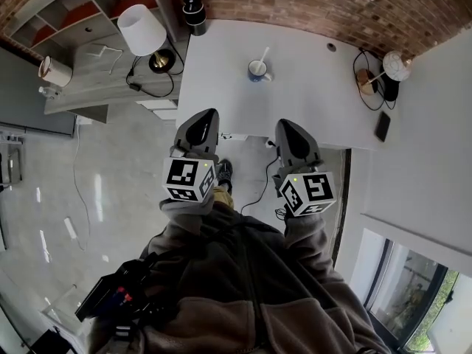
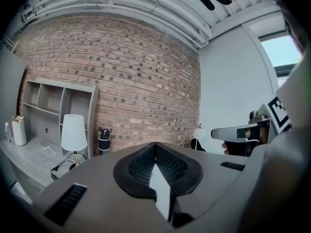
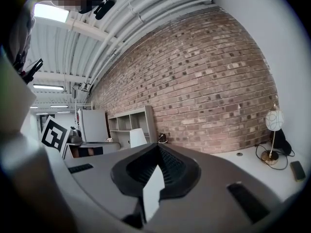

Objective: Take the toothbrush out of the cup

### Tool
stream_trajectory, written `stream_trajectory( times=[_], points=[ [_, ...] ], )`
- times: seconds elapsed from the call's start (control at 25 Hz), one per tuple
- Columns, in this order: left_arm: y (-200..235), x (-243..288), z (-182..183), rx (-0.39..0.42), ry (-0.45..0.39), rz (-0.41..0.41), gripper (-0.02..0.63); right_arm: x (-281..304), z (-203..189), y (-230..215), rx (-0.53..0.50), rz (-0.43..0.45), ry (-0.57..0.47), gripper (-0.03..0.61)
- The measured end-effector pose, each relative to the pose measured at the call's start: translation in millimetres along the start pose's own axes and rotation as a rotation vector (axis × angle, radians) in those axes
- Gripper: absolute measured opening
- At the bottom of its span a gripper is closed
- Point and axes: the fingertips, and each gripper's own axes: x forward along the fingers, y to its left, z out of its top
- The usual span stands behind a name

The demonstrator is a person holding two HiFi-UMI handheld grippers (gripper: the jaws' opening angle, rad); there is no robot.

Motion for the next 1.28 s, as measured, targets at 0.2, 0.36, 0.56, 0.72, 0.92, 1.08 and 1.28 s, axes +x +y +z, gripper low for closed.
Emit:
stream_trajectory(
  times=[0.2,0.36,0.56,0.72,0.92,1.08,1.28],
  points=[
    [25,45,-2,-0.015,0.038,-0.035,0.003,48,1,-19,0.006,-0.015,0.031,0.000],
    [44,73,-6,-0.035,0.073,-0.065,0.003,78,2,-26,0.007,-0.032,0.058,0.000],
    [60,101,-14,-0.057,0.116,-0.101,0.003,96,-2,-39,0.019,-0.069,0.089,0.000],
    [55,117,-25,-0.077,0.146,-0.124,0.003,97,-17,-50,0.024,-0.086,0.151,0.000],
    [47,137,-38,-0.099,0.179,-0.130,0.003,107,-39,-67,0.053,-0.070,0.249,0.000],
    [49,145,-50,-0.113,0.206,-0.086,0.003,116,-50,-78,0.053,-0.030,0.286,0.000],
    [59,153,-62,-0.124,0.241,-0.036,0.003,137,-65,-88,0.059,0.017,0.339,0.000]
  ],
)
